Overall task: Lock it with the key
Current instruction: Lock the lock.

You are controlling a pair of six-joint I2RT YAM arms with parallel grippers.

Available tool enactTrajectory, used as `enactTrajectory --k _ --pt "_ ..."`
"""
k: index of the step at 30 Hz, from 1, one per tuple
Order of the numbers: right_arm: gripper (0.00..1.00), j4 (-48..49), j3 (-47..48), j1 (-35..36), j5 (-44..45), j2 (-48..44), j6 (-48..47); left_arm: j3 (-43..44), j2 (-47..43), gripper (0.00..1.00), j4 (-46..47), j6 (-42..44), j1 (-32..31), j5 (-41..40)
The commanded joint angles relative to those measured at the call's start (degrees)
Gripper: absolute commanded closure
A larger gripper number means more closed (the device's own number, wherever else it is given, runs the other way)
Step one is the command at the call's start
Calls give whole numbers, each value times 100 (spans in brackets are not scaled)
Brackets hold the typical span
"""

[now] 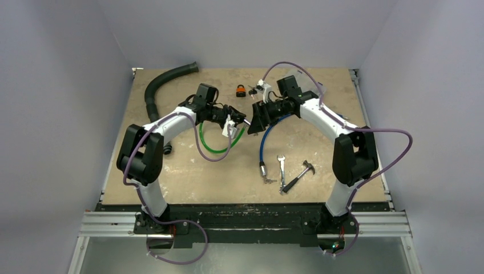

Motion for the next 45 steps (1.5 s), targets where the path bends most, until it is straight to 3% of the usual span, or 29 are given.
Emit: enactTrajectory --k 1,5,11,16,25,31,39,45 --pt "22 -646 277 -311 -585 -318 -362 -100 -304 100 450 -92 -11 307" --pt "24 -865 200 -481 -1005 -186 -393 -272 -431 100 805 -208 2 334" --pt "30 -384 67 -557 -1603 -30 246 -381 -563 100 937 -208 6 365" --pt "25 -97 103 -566 -1767 147 627 -477 -670 100 1020 -131 6 394" --pt "31 -48 97 -624 -1845 443 588 -476 -754 100 1024 -147 14 405" --pt "44 -36 79 -663 -2032 456 609 -455 -748 100 998 -156 15 405" --pt "26 -899 533 -949 -1910 489 -182 -428 -754 100 954 -117 15 438" --pt "26 -102 311 -908 -2050 552 700 -457 -787 100 958 -104 15 440"
